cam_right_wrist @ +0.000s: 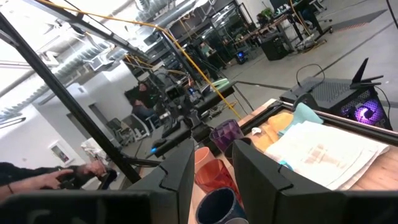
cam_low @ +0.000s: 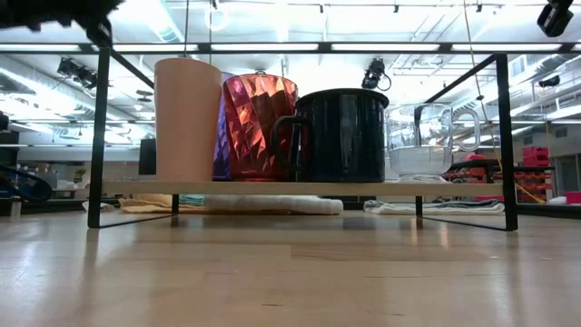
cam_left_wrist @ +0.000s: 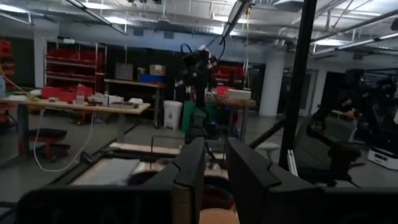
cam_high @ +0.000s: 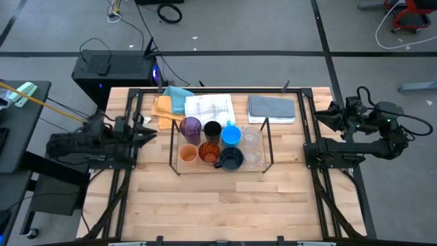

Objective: Stack small to large cups/mugs on shelf
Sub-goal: Return to Home Position

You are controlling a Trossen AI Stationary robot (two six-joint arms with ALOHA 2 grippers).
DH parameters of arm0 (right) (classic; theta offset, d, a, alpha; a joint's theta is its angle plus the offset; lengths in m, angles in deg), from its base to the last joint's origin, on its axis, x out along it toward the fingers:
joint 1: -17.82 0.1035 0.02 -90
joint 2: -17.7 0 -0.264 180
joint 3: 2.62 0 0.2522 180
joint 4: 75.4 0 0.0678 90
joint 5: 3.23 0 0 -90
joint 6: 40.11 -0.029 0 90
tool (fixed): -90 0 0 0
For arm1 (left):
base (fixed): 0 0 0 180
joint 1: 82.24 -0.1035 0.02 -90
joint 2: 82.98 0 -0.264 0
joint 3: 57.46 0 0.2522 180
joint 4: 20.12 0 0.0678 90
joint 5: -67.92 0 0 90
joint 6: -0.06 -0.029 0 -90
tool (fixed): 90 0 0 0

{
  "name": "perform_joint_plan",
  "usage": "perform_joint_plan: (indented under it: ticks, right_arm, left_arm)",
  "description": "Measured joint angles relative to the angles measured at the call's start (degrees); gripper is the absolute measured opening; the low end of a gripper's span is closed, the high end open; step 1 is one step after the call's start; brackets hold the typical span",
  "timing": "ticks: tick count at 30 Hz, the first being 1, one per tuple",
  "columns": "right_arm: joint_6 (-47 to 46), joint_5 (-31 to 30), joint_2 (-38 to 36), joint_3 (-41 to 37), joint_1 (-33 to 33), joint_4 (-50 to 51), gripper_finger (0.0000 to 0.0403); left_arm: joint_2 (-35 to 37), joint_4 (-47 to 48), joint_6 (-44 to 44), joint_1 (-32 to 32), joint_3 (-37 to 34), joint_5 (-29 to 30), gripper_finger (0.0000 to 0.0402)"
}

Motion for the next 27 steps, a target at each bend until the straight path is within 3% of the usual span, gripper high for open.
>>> perform_joint_plan:
  ticks: [12, 27]
  right_arm:
    - [0.0, 0.0, 0.0, 0.0, 0.0, 0.0, 0.0117]
    - [0.0, 0.0, 0.0, 0.0, 0.0, 0.0, 0.0116]
  left_arm:
    - [2.3, -7.5, 0.2, 0.3, -12.4, -2.3, 0.007]
    - [2.4, -7.9, -1.1, -0.2, -16.5, -3.6, 0.0078]
